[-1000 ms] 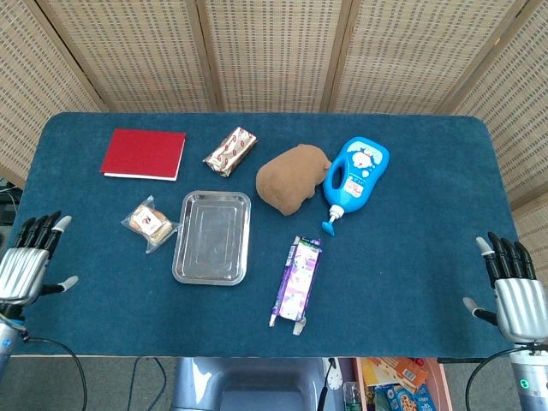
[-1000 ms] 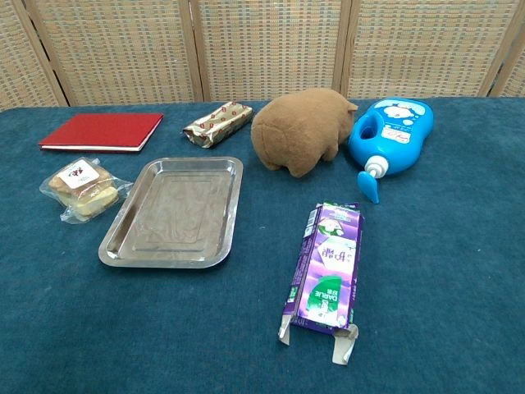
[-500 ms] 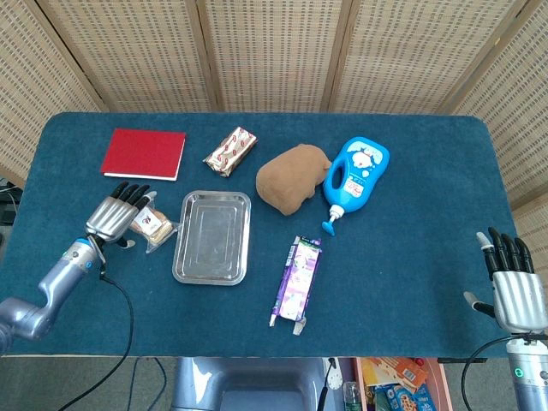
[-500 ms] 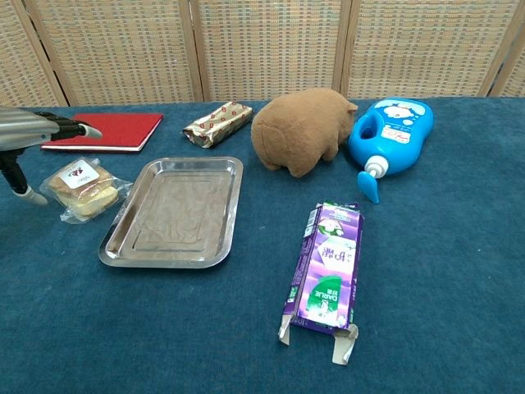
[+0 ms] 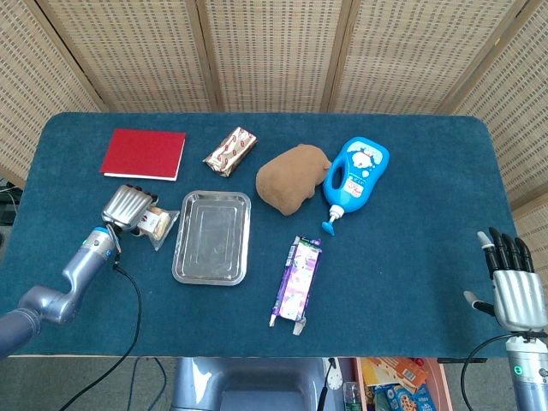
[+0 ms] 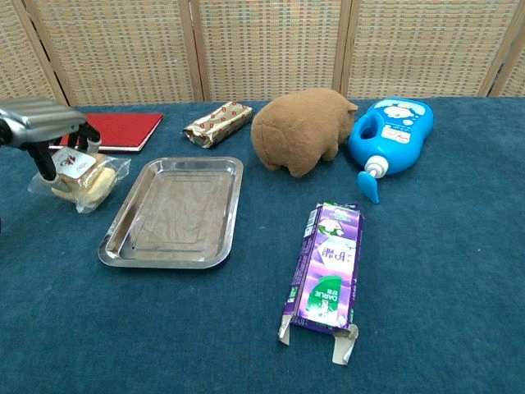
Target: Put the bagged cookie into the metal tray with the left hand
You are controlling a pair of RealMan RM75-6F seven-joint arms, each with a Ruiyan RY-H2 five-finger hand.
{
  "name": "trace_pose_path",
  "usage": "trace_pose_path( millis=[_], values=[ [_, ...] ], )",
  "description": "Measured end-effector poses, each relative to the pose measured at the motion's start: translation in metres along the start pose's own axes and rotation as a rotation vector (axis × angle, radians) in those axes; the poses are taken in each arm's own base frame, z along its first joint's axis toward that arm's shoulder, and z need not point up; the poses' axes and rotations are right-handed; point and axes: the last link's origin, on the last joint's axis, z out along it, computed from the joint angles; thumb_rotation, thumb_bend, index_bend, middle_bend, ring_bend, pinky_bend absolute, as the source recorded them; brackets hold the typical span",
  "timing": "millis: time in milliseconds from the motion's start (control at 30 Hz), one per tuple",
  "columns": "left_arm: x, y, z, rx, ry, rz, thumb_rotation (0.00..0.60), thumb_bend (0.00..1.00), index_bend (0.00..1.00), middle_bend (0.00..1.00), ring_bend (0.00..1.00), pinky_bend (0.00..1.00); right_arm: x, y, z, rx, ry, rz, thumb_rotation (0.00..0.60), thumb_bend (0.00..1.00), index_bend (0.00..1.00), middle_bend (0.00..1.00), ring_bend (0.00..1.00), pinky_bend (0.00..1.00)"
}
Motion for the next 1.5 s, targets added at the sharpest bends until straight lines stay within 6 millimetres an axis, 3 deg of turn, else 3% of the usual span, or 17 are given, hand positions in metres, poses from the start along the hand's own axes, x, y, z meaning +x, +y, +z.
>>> trace_pose_path(
  millis=[133, 300, 433, 567, 600, 667, 733, 767, 800, 933, 1133, 1267, 1333, 1500],
  values=[
    [0.025, -0.005, -0.010, -0.022, 0.073, -0.041, 0.600, 0.07, 0.55, 0.62, 0.40, 0.41, 0.001, 0.000, -0.001, 0.000, 0.002, 0.006, 0.600, 0.00, 0.00, 0.00, 0.00, 0.00],
    [0.057, 0.013, -0.023, -0.105, 0.154, -0.099, 0.600, 0.07, 0.55, 0.62, 0.40, 0.41, 0.003, 0.000, -0.001, -0.003, 0.005, 0.013, 0.600, 0.00, 0.00, 0.00, 0.00, 0.00],
    [0.061, 0.042, -0.024, -0.171, 0.150, -0.092, 0.600, 0.07, 0.55, 0.62, 0.40, 0.41, 0.004, -0.001, -0.001, 0.005, 0.004, 0.013, 0.600, 0.00, 0.00, 0.00, 0.00, 0.00],
    [0.049, 0.077, -0.014, -0.206, 0.118, -0.081, 0.600, 0.07, 0.55, 0.61, 0.40, 0.41, 0.004, -0.001, 0.000, 0.006, 0.001, 0.017, 0.600, 0.00, 0.00, 0.00, 0.00, 0.00],
    [0.046, 0.084, -0.012, -0.212, 0.109, -0.087, 0.600, 0.06, 0.53, 0.58, 0.39, 0.40, 0.004, 0.000, 0.000, 0.005, 0.002, 0.019, 0.600, 0.00, 0.00, 0.00, 0.00, 0.00],
    [0.039, 0.098, -0.006, -0.219, 0.088, -0.092, 0.600, 0.03, 0.42, 0.40, 0.30, 0.33, 0.005, 0.000, 0.000, 0.002, 0.002, 0.022, 0.600, 0.00, 0.00, 0.00, 0.00, 0.00],
    [0.034, 0.104, -0.002, -0.217, 0.067, -0.087, 0.600, 0.00, 0.13, 0.09, 0.08, 0.12, 0.005, 0.001, 0.000, -0.001, 0.003, 0.023, 0.600, 0.00, 0.00, 0.00, 0.00, 0.00],
    [0.032, 0.106, -0.001, -0.214, 0.049, -0.088, 0.600, 0.00, 0.05, 0.03, 0.03, 0.06, 0.005, 0.002, 0.000, -0.002, 0.003, 0.024, 0.600, 0.00, 0.00, 0.00, 0.00, 0.00],
    [0.030, 0.107, 0.000, -0.210, 0.037, -0.091, 0.600, 0.00, 0.00, 0.00, 0.00, 0.01, 0.006, 0.002, 0.000, -0.002, 0.004, 0.025, 0.600, 0.00, 0.00, 0.00, 0.00, 0.00],
    [0.032, 0.109, -0.003, -0.199, 0.011, -0.100, 0.600, 0.00, 0.00, 0.00, 0.00, 0.00, 0.007, 0.002, 0.000, 0.000, 0.006, 0.030, 0.600, 0.00, 0.00, 0.00, 0.00, 0.00],
    [0.056, 0.089, -0.036, -0.152, 0.077, -0.168, 0.600, 0.00, 0.00, 0.00, 0.00, 0.00, 0.008, -0.001, -0.002, 0.015, 0.010, 0.033, 0.600, 0.00, 0.00, 0.00, 0.00, 0.00],
    [0.066, 0.049, -0.080, -0.019, 0.171, -0.232, 0.600, 0.00, 0.00, 0.00, 0.00, 0.00, 0.008, -0.001, -0.002, 0.016, 0.011, 0.023, 0.600, 0.00, 0.00, 0.00, 0.00, 0.00],
    [0.062, 0.027, -0.103, 0.057, 0.206, -0.248, 0.600, 0.00, 0.00, 0.00, 0.00, 0.00, 0.007, -0.002, -0.003, 0.012, 0.011, 0.022, 0.600, 0.00, 0.00, 0.00, 0.00, 0.00],
    [0.030, -0.022, -0.179, 0.238, 0.234, -0.302, 0.600, 0.00, 0.00, 0.00, 0.00, 0.00, 0.005, -0.003, -0.004, 0.019, 0.005, 0.019, 0.600, 0.00, 0.00, 0.00, 0.00, 0.00]
  ],
)
